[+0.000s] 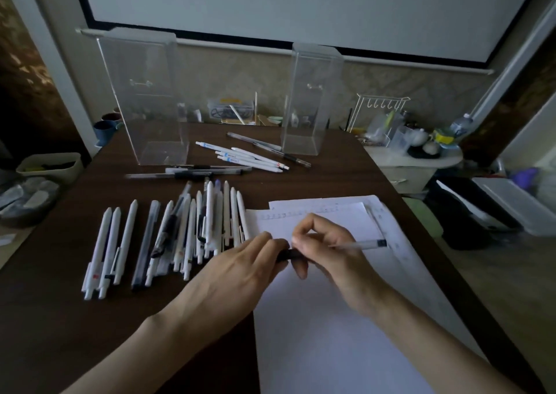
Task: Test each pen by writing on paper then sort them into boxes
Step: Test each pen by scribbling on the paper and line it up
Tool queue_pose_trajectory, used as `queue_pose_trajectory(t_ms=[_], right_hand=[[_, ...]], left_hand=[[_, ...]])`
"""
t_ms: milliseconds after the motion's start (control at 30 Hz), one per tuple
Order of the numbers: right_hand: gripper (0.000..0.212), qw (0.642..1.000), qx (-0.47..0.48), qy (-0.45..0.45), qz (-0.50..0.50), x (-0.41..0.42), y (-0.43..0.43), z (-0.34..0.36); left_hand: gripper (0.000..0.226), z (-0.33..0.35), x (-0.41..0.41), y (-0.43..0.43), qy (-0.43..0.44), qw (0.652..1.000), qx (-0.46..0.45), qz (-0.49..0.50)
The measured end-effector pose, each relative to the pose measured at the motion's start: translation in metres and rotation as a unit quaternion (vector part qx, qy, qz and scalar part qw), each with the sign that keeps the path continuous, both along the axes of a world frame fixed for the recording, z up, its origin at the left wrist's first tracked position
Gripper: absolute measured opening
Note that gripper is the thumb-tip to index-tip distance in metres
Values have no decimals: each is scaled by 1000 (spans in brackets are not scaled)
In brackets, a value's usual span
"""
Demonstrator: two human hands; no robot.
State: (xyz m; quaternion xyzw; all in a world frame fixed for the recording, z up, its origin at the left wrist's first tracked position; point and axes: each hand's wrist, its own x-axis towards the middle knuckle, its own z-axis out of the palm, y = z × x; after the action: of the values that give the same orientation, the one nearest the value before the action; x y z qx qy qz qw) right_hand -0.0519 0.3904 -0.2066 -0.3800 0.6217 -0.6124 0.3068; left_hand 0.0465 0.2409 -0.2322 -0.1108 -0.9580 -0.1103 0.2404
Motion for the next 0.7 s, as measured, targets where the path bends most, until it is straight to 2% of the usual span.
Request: queue_pose_trajectory(t_ms=[67, 200, 300, 367, 433, 467, 600, 700], right_hand=[[15, 1000, 4, -12, 2, -1, 3, -1], [15, 997, 45, 2, 62, -2, 11, 2], [12, 996, 44, 2, 76, -8, 11, 6], [15, 998, -6, -44, 40, -19, 8, 8], [19, 994, -51, -96, -27, -36, 6, 14], [17, 993, -51, -91, -62, -44, 3, 18], [23, 982, 42, 61, -176, -52, -32, 16], [25, 972, 98, 117, -178, -48, -67, 1]], left_hand=[[38, 0, 2, 2, -30, 999, 26, -6], [44, -7, 7, -5, -96, 993, 63, -11], [44, -5, 8, -5, -66, 996, 54, 13], [38, -1, 9, -4, -44, 996, 68, 42], [44, -4, 10, -7, -34, 994, 83, 55], [48, -6, 10, -9, -34, 996, 65, 57], [59, -20, 6, -6, -43, 996, -49, 65], [59, -24, 0, 3, -37, 994, -71, 81]])
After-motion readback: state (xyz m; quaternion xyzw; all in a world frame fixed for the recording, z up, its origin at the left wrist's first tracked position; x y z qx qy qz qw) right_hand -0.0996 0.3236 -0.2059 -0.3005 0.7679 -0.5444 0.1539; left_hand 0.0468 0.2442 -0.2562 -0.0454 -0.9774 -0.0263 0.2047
